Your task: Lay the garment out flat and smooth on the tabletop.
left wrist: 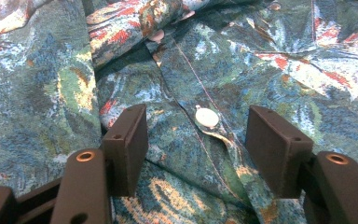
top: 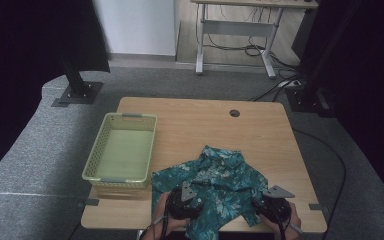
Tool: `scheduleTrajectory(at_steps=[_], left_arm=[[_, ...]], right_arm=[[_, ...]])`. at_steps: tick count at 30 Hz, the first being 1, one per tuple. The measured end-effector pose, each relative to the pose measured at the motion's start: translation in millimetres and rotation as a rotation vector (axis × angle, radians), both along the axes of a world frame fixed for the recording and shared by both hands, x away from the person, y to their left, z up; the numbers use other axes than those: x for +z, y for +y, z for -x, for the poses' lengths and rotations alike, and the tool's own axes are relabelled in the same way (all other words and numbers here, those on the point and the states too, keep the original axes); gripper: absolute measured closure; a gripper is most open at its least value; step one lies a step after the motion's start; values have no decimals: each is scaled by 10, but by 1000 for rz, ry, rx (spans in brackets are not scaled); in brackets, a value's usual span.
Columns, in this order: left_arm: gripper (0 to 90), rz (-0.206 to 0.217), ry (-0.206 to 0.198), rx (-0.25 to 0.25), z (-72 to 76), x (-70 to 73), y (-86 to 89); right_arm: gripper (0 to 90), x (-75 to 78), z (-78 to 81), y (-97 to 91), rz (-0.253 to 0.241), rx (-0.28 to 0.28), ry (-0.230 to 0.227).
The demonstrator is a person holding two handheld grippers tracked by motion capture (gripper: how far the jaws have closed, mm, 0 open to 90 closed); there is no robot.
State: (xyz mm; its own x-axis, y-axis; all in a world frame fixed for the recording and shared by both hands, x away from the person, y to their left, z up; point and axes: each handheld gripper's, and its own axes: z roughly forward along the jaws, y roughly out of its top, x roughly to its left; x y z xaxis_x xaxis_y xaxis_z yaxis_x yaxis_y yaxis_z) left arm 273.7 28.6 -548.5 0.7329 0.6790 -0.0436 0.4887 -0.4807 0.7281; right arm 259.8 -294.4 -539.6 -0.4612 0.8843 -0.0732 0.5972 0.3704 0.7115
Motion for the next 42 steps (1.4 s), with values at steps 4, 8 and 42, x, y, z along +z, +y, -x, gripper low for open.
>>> scheduleTrajectory(at_steps=[4, 8, 42], left_arm=[[387, -2, -1, -4, -3, 0, 0], [387, 0, -1, -5, -5, -1, 3], [352, -33, 20, 22, -44, 26, 93]], right_arm=[[677, -59, -30, -74, 0, -14, 28], [843, -22, -18, -123, -15, -8, 13], [892, 222, -15, -840, -95, -213, -152]])
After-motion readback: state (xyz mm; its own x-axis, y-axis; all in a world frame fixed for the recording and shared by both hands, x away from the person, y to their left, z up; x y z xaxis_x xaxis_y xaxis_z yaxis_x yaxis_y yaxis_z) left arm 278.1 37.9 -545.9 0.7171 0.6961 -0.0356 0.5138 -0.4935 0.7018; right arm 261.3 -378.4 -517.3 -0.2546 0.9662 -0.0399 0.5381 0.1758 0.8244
